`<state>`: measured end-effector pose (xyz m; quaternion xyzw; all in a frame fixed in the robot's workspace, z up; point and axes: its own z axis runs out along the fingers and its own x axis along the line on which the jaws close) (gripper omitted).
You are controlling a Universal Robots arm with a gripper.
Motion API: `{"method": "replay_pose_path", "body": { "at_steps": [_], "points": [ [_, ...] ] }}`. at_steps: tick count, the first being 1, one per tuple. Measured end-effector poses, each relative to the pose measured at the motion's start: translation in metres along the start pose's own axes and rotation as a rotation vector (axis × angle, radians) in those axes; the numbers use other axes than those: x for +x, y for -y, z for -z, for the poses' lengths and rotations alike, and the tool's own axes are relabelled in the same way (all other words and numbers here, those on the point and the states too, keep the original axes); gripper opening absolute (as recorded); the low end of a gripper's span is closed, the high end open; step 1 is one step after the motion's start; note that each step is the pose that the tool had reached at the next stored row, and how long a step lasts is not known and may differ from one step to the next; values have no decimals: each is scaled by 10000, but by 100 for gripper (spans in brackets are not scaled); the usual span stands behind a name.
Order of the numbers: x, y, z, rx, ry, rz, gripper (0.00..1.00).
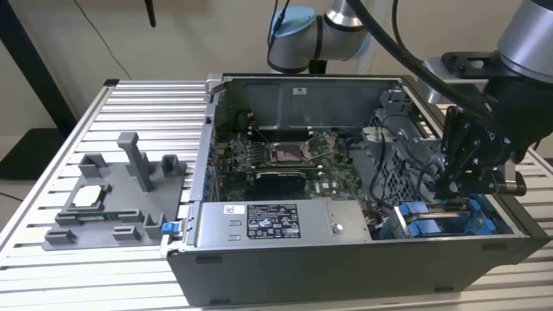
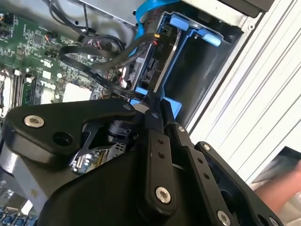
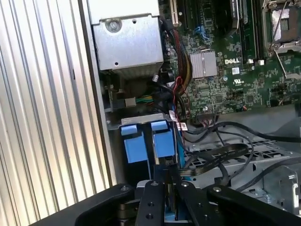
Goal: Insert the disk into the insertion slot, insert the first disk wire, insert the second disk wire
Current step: 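Insert the second disk wire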
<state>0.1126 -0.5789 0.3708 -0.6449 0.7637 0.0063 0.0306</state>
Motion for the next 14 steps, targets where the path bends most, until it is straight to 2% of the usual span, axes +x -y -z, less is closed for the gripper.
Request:
{"method": "replay_pose_path", "body": {
  "at_steps": [5, 10, 14],
  "points": [
    [-35, 13, -65, 126, 26, 105, 0],
    [-44, 33, -135, 178, 43, 282, 0],
    [-44, 35, -135, 179, 41, 289, 0]
  ]
}}
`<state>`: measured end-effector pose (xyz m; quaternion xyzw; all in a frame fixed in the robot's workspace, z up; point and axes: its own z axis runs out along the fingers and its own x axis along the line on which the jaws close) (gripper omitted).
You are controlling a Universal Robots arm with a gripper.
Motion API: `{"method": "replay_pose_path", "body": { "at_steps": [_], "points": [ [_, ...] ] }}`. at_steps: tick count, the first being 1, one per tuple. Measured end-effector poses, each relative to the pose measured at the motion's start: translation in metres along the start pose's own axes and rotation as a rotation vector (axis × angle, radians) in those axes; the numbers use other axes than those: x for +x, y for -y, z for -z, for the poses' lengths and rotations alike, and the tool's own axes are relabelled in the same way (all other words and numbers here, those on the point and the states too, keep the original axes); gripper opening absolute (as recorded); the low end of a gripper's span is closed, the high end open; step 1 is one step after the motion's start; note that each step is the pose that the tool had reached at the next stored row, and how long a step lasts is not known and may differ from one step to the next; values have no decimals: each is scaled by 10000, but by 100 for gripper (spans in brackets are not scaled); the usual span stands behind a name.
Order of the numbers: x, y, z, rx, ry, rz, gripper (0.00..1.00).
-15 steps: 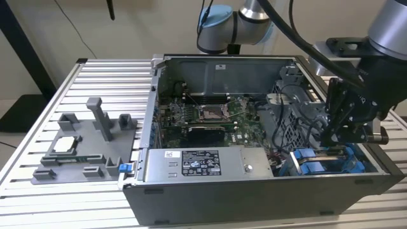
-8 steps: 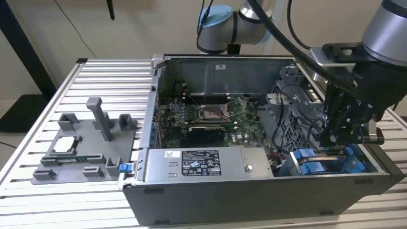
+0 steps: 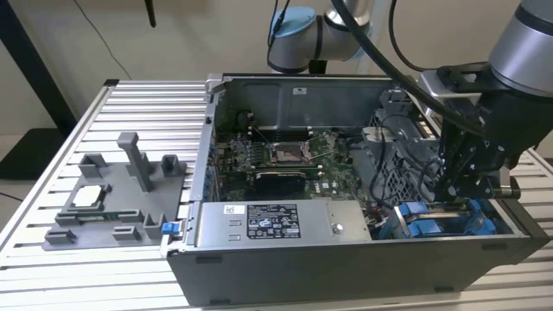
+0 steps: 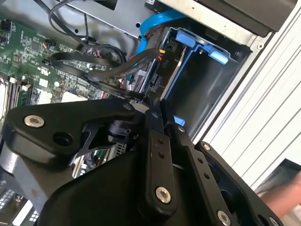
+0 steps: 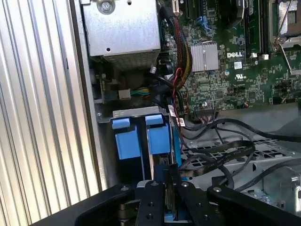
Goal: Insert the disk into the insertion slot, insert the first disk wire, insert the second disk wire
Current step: 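Insert the second disk wire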
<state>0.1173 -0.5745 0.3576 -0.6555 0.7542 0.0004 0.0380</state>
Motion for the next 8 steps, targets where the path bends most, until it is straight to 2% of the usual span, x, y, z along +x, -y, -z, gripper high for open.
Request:
{"method": "replay_pose_path", "body": {
  "at_steps": [8],
  "points": [
    [0, 0, 0, 0, 1, 4, 0]
  ]
}}
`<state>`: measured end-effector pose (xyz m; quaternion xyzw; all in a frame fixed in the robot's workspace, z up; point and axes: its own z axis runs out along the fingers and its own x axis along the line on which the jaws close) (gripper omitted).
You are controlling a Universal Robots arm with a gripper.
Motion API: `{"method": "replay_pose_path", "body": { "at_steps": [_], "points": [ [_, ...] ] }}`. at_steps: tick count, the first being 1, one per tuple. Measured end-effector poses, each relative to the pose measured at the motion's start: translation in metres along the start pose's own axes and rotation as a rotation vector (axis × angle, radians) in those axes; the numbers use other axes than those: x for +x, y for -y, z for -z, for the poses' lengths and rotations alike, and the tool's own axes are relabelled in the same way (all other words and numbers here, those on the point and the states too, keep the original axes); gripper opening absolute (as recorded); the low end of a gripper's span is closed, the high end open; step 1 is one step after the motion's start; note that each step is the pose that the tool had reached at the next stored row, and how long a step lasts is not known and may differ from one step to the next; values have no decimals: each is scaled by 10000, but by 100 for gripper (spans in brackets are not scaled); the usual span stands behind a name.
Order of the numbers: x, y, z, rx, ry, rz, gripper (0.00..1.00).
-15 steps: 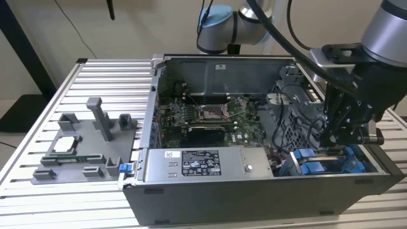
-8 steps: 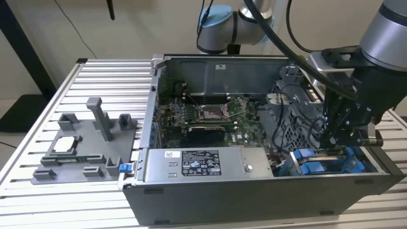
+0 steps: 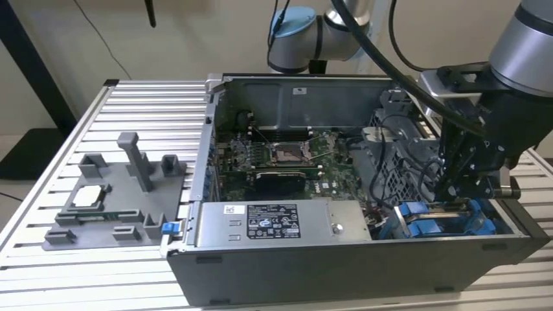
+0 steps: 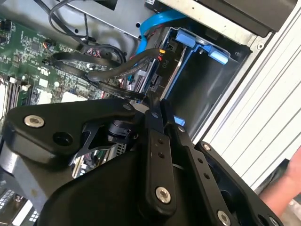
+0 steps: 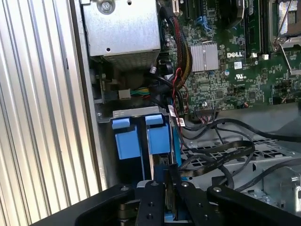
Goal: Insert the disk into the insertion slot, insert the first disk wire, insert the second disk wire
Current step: 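Insert the second disk wire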
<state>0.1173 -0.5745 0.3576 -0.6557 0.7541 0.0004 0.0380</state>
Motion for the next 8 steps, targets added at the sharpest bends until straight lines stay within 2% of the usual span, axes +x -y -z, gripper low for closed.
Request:
{"method": "replay_pose_path", "body": {
  "at_steps": [4, 6, 8],
  "points": [
    [-2, 8, -1, -1, 1, 3, 0],
    [-7, 42, -11, 2, 3, 9, 0],
    [-10, 53, -24, 54, 11, 72, 0]
  ]
}}
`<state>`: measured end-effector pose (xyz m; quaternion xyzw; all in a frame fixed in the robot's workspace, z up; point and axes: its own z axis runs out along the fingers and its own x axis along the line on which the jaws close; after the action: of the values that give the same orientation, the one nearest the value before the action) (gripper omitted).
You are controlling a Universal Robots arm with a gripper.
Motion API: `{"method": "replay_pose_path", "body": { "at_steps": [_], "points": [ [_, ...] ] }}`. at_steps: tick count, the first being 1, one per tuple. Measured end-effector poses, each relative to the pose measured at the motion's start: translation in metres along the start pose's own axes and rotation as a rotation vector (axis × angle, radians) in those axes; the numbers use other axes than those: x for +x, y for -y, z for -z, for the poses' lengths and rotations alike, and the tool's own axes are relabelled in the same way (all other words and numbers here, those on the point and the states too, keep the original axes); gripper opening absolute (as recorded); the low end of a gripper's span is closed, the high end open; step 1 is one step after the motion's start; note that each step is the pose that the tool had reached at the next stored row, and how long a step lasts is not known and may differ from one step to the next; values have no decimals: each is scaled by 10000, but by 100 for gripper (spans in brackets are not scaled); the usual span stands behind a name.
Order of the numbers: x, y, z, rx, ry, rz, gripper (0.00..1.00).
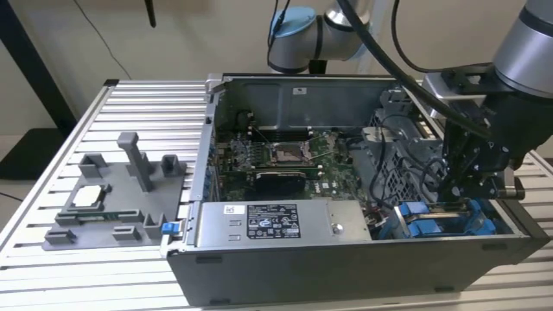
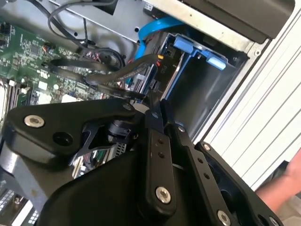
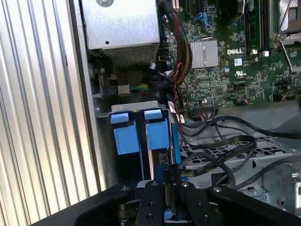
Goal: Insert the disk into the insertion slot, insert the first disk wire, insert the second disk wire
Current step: 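Insert the second disk wire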
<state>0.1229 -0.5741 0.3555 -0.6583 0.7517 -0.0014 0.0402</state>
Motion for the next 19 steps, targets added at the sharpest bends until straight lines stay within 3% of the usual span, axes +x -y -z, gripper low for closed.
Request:
{"method": "replay_pose_path", "body": {
  "at_steps": [6, 11, 15, 19],
  "points": [
    [-7, 10, -63, 175, 37, 311, 0],
    [-21, 10, -74, 189, 39, 316, 0],
    [-41, 13, -101, 268, 51, 322, 0],
    [-40, 13, -121, 285, 51, 323, 0]
  ]
}}
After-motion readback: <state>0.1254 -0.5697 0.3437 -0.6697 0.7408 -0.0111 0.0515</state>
